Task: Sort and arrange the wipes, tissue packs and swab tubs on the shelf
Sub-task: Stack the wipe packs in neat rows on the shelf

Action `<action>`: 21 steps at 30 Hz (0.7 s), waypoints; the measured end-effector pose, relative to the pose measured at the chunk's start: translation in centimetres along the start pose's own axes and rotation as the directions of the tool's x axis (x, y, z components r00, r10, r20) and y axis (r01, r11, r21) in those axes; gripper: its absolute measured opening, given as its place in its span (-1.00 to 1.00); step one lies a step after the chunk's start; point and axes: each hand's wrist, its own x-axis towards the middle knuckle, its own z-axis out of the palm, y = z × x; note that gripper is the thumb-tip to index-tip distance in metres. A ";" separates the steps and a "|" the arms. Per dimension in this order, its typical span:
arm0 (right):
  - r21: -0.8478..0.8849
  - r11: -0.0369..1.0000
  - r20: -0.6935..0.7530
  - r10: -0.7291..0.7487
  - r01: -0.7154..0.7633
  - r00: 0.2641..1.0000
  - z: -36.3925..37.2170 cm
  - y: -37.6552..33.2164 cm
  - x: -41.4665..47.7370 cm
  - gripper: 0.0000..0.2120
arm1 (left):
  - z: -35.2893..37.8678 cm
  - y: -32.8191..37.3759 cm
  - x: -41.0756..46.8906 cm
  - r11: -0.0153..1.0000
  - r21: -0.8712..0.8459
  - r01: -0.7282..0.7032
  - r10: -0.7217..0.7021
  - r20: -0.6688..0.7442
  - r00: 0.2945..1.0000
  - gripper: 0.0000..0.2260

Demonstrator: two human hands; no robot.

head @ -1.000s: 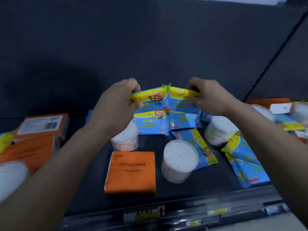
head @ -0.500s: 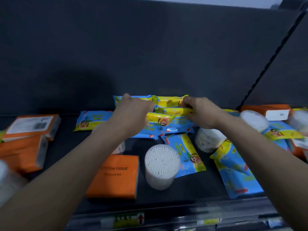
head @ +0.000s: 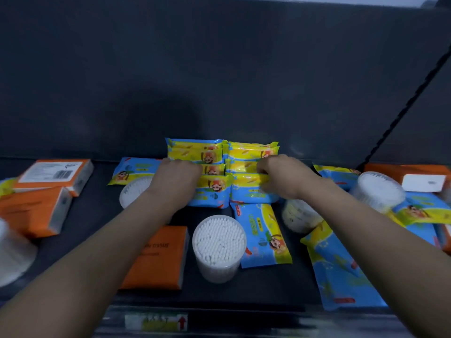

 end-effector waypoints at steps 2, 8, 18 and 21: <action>-0.071 0.997 -0.038 0.016 -0.019 0.999 0.2 -0.3 0.3 -0.79 | 0.3 -0.2 0.5 1.000 0.012 0.023 -0.023 -0.011 1.000 -0.83; -0.215 0.974 -0.161 0.034 -0.068 0.986 0.7 -0.4 1.2 -0.71 | 1.1 -0.5 1.4 0.993 -0.033 0.116 -0.119 -0.084 0.989 -0.71; -0.245 0.953 -0.259 0.111 -0.176 0.960 1.3 -0.9 1.6 -0.64 | 1.2 -1.2 1.8 0.994 -0.032 0.103 -0.107 -0.142 0.984 -0.63; -0.248 0.952 -0.282 0.106 -0.179 0.954 1.2 -1.1 1.3 -0.67 | 1.1 -1.3 1.7 0.996 -0.040 0.082 -0.087 -0.132 0.987 -0.61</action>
